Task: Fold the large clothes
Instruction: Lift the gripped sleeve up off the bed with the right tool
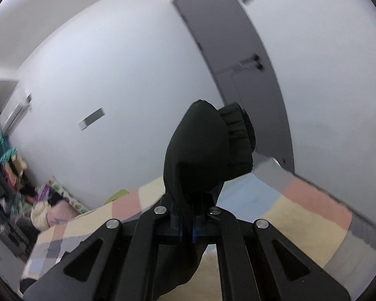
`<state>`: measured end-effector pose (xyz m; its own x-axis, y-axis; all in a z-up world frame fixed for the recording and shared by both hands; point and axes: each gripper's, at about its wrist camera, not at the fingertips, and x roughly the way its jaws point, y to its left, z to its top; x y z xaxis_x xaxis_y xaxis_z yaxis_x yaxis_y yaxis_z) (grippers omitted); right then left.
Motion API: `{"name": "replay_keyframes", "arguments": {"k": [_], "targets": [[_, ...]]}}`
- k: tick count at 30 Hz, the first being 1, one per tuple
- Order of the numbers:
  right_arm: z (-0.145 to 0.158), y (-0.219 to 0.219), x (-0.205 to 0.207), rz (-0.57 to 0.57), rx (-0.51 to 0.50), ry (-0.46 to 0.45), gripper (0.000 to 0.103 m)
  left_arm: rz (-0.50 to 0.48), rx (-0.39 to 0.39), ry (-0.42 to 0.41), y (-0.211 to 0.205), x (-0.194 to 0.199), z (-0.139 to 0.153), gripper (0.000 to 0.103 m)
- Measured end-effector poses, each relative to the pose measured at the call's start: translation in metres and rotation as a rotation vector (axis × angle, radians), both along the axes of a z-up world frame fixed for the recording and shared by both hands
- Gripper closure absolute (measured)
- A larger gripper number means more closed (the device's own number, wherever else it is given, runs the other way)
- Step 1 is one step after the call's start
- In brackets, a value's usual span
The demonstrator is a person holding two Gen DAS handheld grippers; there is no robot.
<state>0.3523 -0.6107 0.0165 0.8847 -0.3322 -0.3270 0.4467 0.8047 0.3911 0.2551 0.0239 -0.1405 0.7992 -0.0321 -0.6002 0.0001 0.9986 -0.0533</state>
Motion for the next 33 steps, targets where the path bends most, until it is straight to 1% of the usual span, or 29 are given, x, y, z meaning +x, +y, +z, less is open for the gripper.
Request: {"name": "replay_keyframes", "arguments": {"k": [4, 7, 11, 14, 16, 18, 22, 25, 27, 28, 30, 31, 33], "targets": [[0.041, 0.050, 0.005, 0.064, -0.069, 0.013, 0.099, -0.014, 0.012, -0.038, 0.006, -0.006, 0.007, 0.002], [0.069, 0.094, 0.011, 0.115, -0.132, 0.016, 0.099, -0.032, 0.003, -0.058, 0.015, -0.011, 0.011, 0.002], [0.103, 0.155, 0.021, 0.192, -0.180, -0.006, 0.099, -0.032, 0.001, -0.070, 0.027, -0.013, 0.013, 0.002], [0.118, 0.204, 0.032, 0.251, -0.217, -0.018, 0.099, -0.028, -0.027, -0.076, 0.038, -0.013, 0.013, 0.002], [0.123, 0.234, 0.041, 0.278, -0.268, -0.005, 0.099, 0.004, -0.009, -0.093, 0.045, -0.014, 0.016, 0.002], [0.129, 0.260, 0.052, 0.308, -0.284, -0.004, 0.099, 0.017, 0.002, -0.103, 0.053, -0.014, 0.017, 0.002], [0.126, 0.313, 0.066, 0.380, -0.264, -0.023, 0.099, 0.030, -0.016, -0.093, 0.067, -0.011, 0.016, 0.002], [0.112, 0.351, 0.078, 0.445, -0.234, -0.022, 0.098, 0.038, -0.025, -0.098, 0.076, -0.011, 0.018, 0.002], [0.098, 0.381, 0.089, 0.497, -0.213, -0.016, 0.098, 0.068, -0.021, -0.099, 0.083, -0.010, 0.019, 0.002], [0.094, 0.393, 0.091, 0.513, -0.214, -0.012, 0.098, 0.072, -0.025, -0.097, 0.086, -0.010, 0.018, 0.002], [0.075, 0.425, 0.104, 0.567, -0.209, 0.008, 0.098, 0.069, -0.045, -0.090, 0.094, -0.010, 0.017, 0.002], [0.070, 0.434, 0.108, 0.584, -0.205, 0.016, 0.098, 0.071, -0.051, -0.088, 0.098, -0.010, 0.016, 0.002], [0.045, 0.466, 0.119, 0.641, -0.192, 0.036, 0.098, 0.076, -0.068, -0.088, 0.106, -0.010, 0.015, 0.002]]}}
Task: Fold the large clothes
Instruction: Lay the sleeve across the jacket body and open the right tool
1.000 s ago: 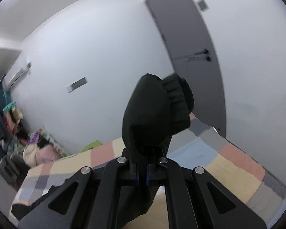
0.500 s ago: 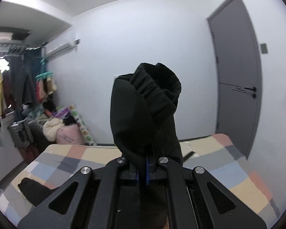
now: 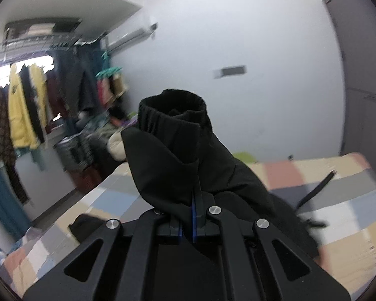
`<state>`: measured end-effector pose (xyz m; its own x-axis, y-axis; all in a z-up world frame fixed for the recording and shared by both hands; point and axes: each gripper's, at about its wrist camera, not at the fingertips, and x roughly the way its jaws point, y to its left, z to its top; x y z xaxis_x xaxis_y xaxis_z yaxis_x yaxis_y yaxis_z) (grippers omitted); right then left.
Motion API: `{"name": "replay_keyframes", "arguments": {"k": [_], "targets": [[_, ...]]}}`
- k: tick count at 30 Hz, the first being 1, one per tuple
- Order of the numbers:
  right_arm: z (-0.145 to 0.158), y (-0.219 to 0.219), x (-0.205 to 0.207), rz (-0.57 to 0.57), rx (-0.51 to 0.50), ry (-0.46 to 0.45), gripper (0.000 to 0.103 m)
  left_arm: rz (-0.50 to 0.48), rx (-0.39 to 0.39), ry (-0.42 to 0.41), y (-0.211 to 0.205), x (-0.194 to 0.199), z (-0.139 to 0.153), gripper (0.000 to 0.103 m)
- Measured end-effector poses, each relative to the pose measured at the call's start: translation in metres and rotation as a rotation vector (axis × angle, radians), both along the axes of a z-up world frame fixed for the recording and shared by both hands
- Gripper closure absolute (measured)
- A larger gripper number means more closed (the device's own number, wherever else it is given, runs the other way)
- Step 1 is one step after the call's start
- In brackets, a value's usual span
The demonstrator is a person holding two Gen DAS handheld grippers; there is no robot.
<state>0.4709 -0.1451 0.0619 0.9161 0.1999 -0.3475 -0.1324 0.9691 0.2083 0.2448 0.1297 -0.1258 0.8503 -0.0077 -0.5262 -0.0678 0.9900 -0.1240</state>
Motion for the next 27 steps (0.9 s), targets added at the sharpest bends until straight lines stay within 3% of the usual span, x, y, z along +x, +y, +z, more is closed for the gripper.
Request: {"name": "replay_keyframes", "arguments": {"k": [4, 8, 13, 16, 21, 27], "targets": [[-0.048, 0.051, 0.016, 0.094, -0.017, 0.064, 0.098, 0.028, -0.057, 0.015, 0.020, 0.004, -0.008, 0.002], [-0.125, 0.079, 0.021, 0.148, -0.011, 0.156, 0.098, 0.047, -0.090, 0.042, 0.031, 0.009, -0.017, 0.002], [-0.213, 0.108, 0.029, 0.216, -0.083, 0.277, 0.098, 0.045, -0.064, 0.050, 0.029, 0.010, -0.022, 0.002], [-0.249, 0.113, 0.035, 0.219, -0.096, 0.324, 0.098, 0.040, -0.060, 0.059, 0.025, 0.013, -0.025, 0.002], [-0.292, 0.117, 0.047, 0.220, -0.113, 0.361, 0.099, 0.025, -0.077, 0.079, 0.023, 0.021, -0.033, 0.002], [-0.295, 0.123, 0.047, 0.216, -0.106, 0.361, 0.099, 0.023, -0.072, 0.108, 0.016, 0.031, -0.042, 0.002]]}}
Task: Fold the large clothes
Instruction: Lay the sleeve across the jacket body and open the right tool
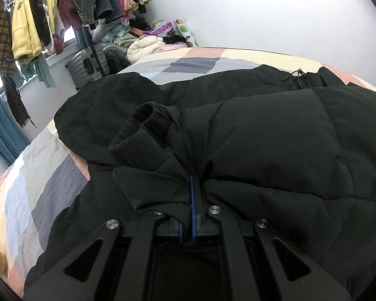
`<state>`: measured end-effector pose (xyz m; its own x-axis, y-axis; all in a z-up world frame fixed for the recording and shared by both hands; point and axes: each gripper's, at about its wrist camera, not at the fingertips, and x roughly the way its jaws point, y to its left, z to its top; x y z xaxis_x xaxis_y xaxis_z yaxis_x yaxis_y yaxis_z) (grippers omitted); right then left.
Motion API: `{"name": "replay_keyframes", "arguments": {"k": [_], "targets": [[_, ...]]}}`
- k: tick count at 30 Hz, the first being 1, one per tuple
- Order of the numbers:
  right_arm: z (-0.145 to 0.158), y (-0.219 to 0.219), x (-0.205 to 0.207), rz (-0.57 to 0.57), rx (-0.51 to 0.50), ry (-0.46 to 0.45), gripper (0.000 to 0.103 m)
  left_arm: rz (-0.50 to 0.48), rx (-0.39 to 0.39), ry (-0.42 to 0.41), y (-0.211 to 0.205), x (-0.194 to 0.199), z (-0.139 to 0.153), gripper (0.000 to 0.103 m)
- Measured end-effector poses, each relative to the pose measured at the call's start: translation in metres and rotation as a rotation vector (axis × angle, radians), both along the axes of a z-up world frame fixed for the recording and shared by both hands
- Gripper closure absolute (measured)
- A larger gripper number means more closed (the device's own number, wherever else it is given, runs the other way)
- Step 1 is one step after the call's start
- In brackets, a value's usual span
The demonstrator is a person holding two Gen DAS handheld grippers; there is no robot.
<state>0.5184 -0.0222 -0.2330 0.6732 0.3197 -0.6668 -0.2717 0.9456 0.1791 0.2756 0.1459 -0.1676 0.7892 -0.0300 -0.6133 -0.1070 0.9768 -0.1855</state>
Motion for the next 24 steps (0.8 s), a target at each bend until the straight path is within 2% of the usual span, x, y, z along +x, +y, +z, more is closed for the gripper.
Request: {"name": "replay_keyframes", "arguments": {"k": [7, 10, 14, 16, 17, 18, 20, 21, 24], "targets": [[0.021, 0.011, -0.023, 0.060, -0.123, -0.018, 0.095, -0.011, 0.035, -0.015, -0.008, -0.008, 0.004, 0.002], [0.024, 0.010, -0.034, 0.081, -0.142, -0.004, 0.093, -0.007, 0.024, -0.024, -0.009, -0.014, 0.008, 0.002], [0.033, 0.016, -0.049, 0.108, -0.246, -0.024, 0.087, -0.003, 0.006, -0.034, -0.009, -0.021, 0.014, 0.002], [0.038, 0.022, -0.053, 0.118, -0.301, -0.028, 0.080, -0.001, 0.002, -0.044, -0.009, -0.025, 0.017, 0.002], [0.041, 0.024, -0.055, 0.125, -0.323, -0.030, 0.072, -0.002, 0.000, -0.050, -0.009, -0.027, 0.019, 0.002], [0.046, 0.025, -0.056, 0.131, -0.323, -0.034, 0.057, -0.002, -0.001, -0.053, -0.009, -0.027, 0.020, 0.002], [0.055, 0.022, -0.058, 0.110, -0.318, -0.049, 0.035, -0.001, 0.001, -0.057, -0.008, -0.029, 0.021, 0.002], [0.062, 0.018, -0.060, 0.099, -0.290, -0.061, 0.030, -0.002, 0.002, -0.058, -0.009, -0.030, 0.020, 0.002], [0.081, 0.004, -0.068, 0.073, -0.213, -0.093, 0.030, -0.008, -0.002, -0.061, -0.010, -0.032, 0.020, 0.002]]}}
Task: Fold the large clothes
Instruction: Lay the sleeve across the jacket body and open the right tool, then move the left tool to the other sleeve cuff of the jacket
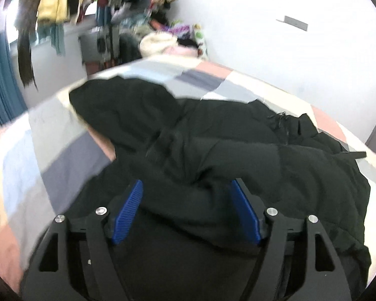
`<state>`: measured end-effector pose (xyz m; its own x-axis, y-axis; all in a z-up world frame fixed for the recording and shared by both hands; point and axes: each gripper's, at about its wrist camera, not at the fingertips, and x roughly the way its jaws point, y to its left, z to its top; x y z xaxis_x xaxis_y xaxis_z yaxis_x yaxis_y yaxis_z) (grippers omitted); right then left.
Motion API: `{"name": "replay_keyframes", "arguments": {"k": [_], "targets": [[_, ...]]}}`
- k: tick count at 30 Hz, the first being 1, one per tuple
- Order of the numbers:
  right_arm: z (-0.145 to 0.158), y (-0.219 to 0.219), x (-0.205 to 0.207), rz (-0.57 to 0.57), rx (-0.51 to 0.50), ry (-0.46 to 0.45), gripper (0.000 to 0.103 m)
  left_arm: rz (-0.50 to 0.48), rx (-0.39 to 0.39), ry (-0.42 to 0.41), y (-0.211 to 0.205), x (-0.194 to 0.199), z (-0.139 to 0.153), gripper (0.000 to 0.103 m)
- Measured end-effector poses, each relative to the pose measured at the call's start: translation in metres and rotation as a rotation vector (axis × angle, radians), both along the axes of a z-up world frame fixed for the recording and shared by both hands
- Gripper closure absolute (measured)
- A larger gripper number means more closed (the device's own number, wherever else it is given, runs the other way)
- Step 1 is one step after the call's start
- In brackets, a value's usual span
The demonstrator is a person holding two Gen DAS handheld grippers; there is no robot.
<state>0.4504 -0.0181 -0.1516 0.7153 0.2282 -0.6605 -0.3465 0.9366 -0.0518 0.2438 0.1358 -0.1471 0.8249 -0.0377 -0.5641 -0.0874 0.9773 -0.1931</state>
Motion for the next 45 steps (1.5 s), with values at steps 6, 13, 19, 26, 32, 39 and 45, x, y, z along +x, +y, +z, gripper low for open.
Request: {"name": "replay_keyframes", "arguments": {"k": [6, 13, 19, 26, 32, 39, 45], "targets": [[0.035, -0.033, -0.026, -0.055, 0.052, -0.070, 0.028, -0.028, 0.000, -0.027, -0.005, -0.009, 0.008, 0.002], [0.077, -0.085, -0.077, -0.136, 0.133, -0.153, 0.024, -0.079, 0.021, -0.080, -0.019, -0.020, 0.023, 0.002], [0.098, -0.123, -0.131, -0.166, 0.164, -0.207, 0.023, -0.102, -0.006, -0.112, -0.030, -0.037, 0.033, 0.002], [0.098, -0.166, -0.210, -0.205, 0.192, -0.219, 0.022, -0.123, 0.021, -0.125, -0.046, -0.058, 0.039, 0.002], [0.087, -0.190, -0.265, -0.214, 0.176, -0.244, 0.022, -0.118, 0.005, -0.114, -0.054, -0.065, 0.036, 0.002], [0.058, -0.208, -0.301, -0.234, 0.186, -0.201, 0.022, -0.098, -0.017, -0.096, -0.051, -0.065, 0.032, 0.002], [0.050, -0.211, -0.312, -0.230, 0.193, -0.248, 0.022, -0.078, -0.054, -0.035, -0.046, -0.050, 0.031, 0.002]]}}
